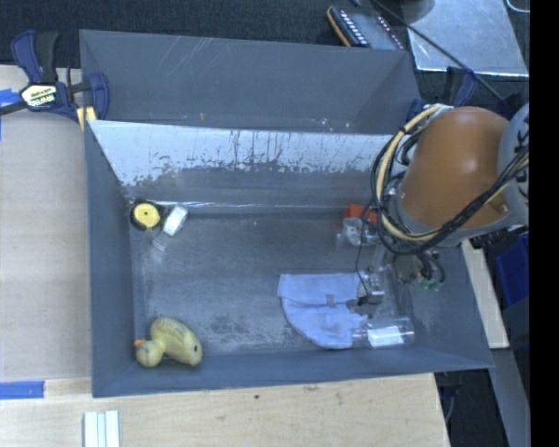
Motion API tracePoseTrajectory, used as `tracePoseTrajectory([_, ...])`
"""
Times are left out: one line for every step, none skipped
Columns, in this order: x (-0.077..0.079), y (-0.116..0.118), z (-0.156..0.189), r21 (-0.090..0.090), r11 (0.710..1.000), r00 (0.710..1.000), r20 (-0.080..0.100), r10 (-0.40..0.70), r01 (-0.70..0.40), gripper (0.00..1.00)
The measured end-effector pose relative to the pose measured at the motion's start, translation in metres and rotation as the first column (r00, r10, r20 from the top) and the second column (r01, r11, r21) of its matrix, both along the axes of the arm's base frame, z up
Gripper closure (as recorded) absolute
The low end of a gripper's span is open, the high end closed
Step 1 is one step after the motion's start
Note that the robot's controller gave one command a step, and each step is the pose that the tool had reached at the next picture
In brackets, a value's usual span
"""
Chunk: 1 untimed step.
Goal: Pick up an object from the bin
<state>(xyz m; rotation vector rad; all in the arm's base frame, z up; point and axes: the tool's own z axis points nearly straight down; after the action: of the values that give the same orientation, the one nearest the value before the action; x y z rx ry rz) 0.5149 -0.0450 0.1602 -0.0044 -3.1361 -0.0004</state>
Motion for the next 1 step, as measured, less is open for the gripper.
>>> tracePoseTrajectory([0.0018, 0.0002, 0.0046, -0.001, 1.000, 1.000, 0.009, 0.003, -0.003, 1.00])
